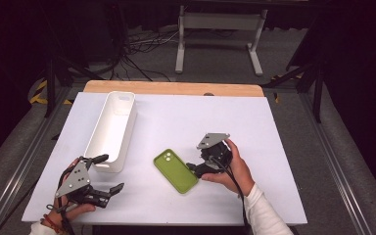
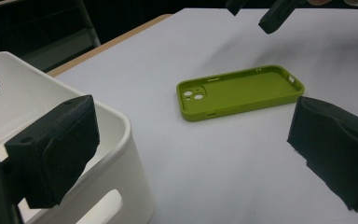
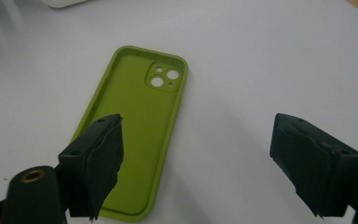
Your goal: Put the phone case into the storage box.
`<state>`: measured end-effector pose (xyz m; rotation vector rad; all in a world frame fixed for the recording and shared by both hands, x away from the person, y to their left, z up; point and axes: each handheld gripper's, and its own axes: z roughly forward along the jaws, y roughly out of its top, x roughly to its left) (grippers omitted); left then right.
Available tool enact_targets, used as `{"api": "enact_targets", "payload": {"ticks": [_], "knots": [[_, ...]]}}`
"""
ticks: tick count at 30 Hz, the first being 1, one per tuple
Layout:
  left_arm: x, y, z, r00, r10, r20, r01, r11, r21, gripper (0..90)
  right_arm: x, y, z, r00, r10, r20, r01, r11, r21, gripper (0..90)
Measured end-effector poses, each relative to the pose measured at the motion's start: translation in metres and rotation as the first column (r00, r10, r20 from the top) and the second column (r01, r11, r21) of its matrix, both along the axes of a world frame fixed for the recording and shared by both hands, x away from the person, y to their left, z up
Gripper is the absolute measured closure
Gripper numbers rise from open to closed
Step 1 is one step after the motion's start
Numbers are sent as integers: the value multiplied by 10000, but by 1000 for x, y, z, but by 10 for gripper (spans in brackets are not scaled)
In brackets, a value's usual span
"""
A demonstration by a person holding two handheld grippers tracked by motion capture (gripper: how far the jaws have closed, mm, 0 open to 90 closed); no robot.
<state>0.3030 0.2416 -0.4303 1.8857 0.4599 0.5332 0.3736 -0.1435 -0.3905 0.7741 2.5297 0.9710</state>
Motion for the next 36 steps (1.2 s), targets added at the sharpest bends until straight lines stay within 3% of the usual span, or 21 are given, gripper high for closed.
{"api": "enact_targets", "payload": {"ticks": [5, 16, 22, 25, 36], "knots": [[0, -1, -1, 10000, -63, -25, 63, 10000, 74, 29, 10, 14, -2, 9993, 36, -364, -41, 9999, -136, 180], [1, -4, -2, 9996, -244, -148, 247, 9995, 214, 32, 39, 55, -9, 9895, -118, -1444, -55, 9929, -1190, 269], [1, -5, -3, 9995, -279, -145, 282, 9992, 266, 32, 55, 75, -14, 9795, -168, -2006, -177, 9855, -1687, 471], [0, -4, -2, 9995, -315, -98, 318, 9991, 297, 35, 63, 81, -14, 9719, -236, -2343, -216, 9819, -1884, 523], [-2, -2, -1, 9995, -324, 35, 324, 9993, 208, 37, 78, 93, -29, 9568, -451, -2874, -373, 9607, -2749, 756]]}}
